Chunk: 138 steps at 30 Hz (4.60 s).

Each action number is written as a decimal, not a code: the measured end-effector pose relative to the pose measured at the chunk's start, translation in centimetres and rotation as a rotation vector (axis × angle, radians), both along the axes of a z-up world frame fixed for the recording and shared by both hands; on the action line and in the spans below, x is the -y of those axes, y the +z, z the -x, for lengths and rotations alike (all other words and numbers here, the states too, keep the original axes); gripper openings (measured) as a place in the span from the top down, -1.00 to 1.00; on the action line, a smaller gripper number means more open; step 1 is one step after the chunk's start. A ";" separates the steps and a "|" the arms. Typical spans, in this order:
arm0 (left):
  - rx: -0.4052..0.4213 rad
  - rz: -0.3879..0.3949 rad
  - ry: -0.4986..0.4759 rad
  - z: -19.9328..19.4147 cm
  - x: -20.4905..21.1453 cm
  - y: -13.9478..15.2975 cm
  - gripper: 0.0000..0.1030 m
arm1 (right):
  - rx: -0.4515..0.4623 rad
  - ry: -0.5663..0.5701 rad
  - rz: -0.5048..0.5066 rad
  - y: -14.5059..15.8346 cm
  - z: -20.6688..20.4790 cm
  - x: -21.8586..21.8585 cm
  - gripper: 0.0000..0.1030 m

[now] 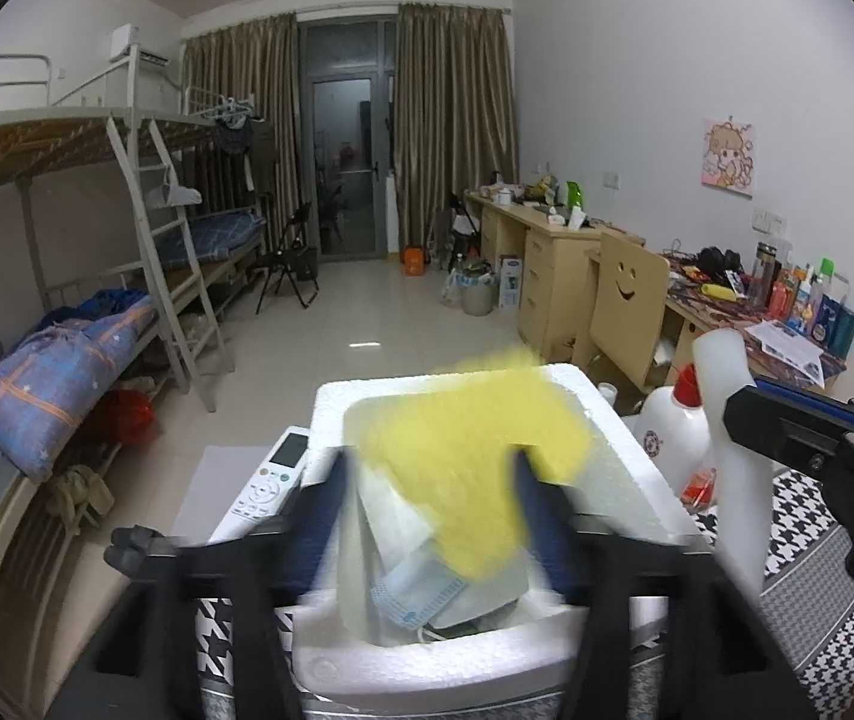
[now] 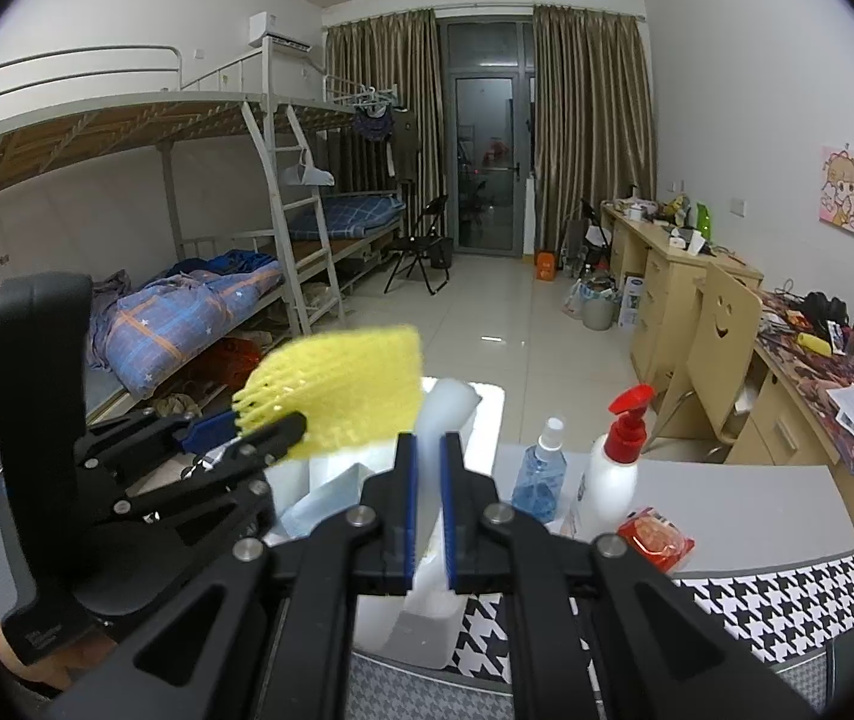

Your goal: Organize soft objects

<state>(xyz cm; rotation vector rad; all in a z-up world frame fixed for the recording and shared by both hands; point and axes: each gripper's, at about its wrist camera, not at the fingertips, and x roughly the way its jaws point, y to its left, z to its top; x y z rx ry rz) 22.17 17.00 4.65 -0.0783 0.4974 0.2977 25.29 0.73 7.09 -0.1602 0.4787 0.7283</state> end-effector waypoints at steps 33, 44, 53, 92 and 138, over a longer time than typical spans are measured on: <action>0.058 -0.042 0.152 4.7 -3.8 0.7 -0.98 | -0.021 0.044 0.021 0.1 -2.0 -4.0 0.82; 0.066 -0.033 0.182 6.5 -5.2 0.3 -0.98 | -0.035 0.031 0.043 -0.7 -2.5 -5.1 0.82; 0.063 -0.023 0.196 7.1 -6.1 0.1 -0.98 | -0.035 -0.002 0.084 -1.6 -3.3 -6.0 0.07; 0.143 -0.036 0.094 13.4 -0.1 2.7 -0.98 | 0.054 0.014 -0.020 1.1 5.1 1.1 -0.84; 0.301 -0.094 0.037 21.0 7.0 -0.8 -0.98 | 0.194 -0.041 -0.133 -4.0 14.6 11.0 -0.92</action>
